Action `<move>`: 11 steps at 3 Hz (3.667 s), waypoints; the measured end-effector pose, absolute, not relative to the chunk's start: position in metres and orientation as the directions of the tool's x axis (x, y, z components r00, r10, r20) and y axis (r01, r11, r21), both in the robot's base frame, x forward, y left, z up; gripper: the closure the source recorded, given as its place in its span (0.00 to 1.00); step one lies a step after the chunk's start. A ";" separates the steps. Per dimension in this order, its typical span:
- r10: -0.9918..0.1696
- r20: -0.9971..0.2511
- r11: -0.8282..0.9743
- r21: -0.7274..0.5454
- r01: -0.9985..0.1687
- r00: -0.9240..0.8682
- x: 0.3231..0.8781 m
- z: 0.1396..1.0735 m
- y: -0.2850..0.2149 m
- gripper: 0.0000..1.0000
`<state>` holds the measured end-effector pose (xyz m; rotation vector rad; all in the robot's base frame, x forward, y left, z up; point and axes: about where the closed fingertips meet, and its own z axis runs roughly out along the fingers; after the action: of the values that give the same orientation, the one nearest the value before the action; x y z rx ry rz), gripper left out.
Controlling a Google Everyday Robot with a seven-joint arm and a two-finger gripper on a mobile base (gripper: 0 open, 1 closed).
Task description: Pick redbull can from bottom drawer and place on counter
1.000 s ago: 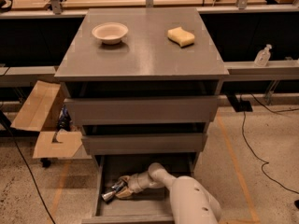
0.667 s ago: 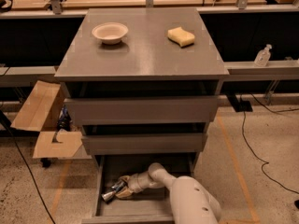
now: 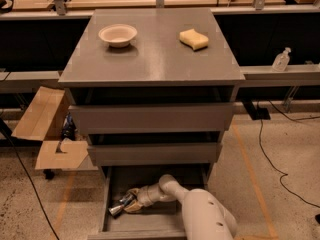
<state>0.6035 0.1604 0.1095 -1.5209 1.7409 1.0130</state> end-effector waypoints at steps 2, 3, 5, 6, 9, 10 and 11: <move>-0.522 -0.839 0.048 0.154 -0.987 -0.156 0.603 0.109 0.161 0.82; -0.522 -0.838 0.048 0.154 -0.987 -0.156 0.603 0.109 0.161 0.59; -0.522 -0.838 0.048 0.154 -0.987 -0.156 0.603 0.109 0.161 0.12; -0.522 -0.838 0.048 0.154 -0.987 -0.156 0.603 0.109 0.160 0.00; -0.582 -0.795 0.075 0.160 -0.984 -0.173 0.575 0.125 0.144 0.41; -0.630 -0.757 0.136 0.108 -0.985 -0.170 0.578 0.151 0.120 0.65; -0.657 -0.738 0.124 0.096 -0.988 -0.154 0.551 0.168 0.122 0.88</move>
Offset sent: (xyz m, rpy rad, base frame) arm -0.0001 0.0001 0.0000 0.0000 0.0001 0.0001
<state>0.5510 0.1221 0.1679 -1.5844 1.8749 0.8090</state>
